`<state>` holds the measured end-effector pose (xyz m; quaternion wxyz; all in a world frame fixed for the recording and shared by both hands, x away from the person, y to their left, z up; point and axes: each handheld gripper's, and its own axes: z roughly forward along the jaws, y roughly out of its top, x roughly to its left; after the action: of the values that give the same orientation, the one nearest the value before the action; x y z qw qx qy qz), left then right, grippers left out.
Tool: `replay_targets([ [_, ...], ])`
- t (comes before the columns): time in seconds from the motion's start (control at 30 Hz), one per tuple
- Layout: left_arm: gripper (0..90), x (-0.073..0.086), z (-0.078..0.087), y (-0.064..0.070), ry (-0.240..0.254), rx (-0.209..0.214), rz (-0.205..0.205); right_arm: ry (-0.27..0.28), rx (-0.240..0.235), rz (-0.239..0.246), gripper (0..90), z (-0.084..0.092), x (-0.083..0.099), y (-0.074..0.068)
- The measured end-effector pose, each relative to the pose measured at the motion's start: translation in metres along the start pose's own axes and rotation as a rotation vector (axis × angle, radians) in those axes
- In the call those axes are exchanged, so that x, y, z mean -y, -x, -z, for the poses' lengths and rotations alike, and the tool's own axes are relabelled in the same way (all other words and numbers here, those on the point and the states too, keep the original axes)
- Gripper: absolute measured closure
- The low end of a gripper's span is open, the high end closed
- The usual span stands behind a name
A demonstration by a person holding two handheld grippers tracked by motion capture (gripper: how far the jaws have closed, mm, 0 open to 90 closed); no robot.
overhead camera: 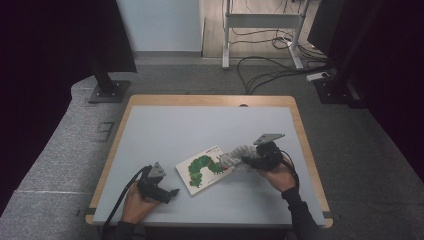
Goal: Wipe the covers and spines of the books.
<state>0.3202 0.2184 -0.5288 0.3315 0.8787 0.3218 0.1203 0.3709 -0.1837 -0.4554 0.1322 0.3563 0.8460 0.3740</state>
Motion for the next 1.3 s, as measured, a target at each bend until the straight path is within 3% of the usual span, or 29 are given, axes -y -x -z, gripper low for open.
replay_targets([
  [0.53,0.0,0.016,0.015,-0.004,-0.004,-0.036,0.045,-0.005,-0.047,0.057,55.6,-0.03,-0.02,-0.019],
  [0.97,0.0,0.018,0.016,-0.005,-0.002,-0.04,0.051,-0.078,-0.061,0.08,55.6,-0.072,-0.006,-0.03],
  [1.3,0.0,0.018,0.016,-0.005,-0.002,-0.04,0.052,-0.077,-0.068,0.076,55.1,-0.073,-0.004,-0.033],
])
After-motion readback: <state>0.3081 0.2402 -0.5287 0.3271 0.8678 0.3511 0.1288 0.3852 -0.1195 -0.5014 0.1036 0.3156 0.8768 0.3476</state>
